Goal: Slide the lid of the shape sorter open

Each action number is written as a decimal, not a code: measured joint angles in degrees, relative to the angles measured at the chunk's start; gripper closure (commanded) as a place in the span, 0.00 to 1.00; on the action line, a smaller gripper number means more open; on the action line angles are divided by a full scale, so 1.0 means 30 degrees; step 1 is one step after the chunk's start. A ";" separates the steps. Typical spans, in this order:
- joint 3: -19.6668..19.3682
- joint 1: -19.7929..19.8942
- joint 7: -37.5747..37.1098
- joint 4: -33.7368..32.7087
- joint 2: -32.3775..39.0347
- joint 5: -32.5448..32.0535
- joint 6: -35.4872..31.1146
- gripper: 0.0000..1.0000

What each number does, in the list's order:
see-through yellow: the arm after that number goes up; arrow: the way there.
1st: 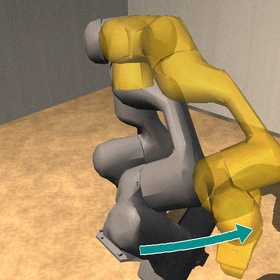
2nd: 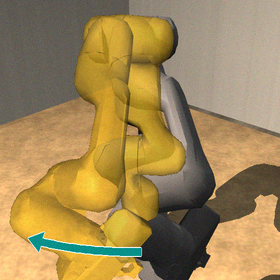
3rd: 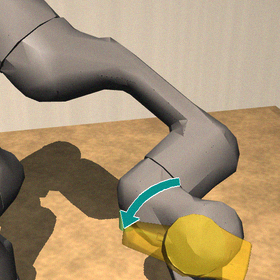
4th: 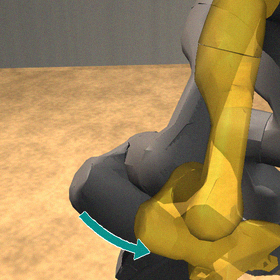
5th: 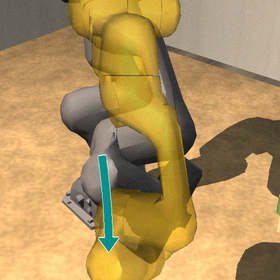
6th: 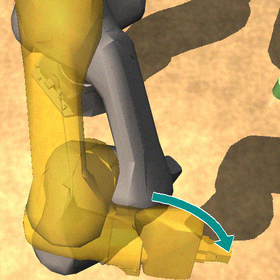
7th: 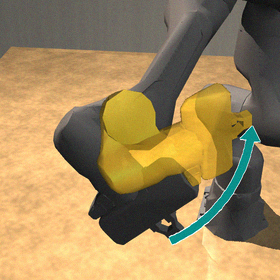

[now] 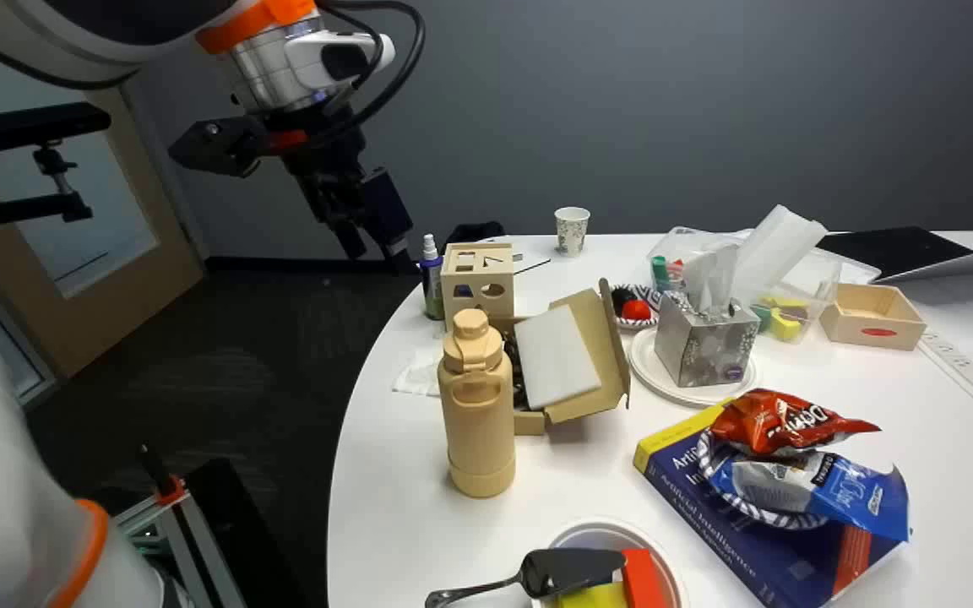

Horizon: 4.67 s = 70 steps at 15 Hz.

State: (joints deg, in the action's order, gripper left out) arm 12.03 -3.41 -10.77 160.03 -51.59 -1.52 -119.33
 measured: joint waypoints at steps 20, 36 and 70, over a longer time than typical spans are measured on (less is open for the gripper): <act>0.3182 0.1679 -0.2077 -0.8980 1.5210 -0.6075 -0.4642 0.00; -0.1076 -0.4173 -0.4260 -1.6926 2.4690 -1.0103 -0.5566 0.00; -0.3333 -0.6518 -0.2393 -2.0093 2.7955 -0.9367 -0.4897 0.00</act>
State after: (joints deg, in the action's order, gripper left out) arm 2.03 -22.96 -17.95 99.75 32.28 -29.62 -134.02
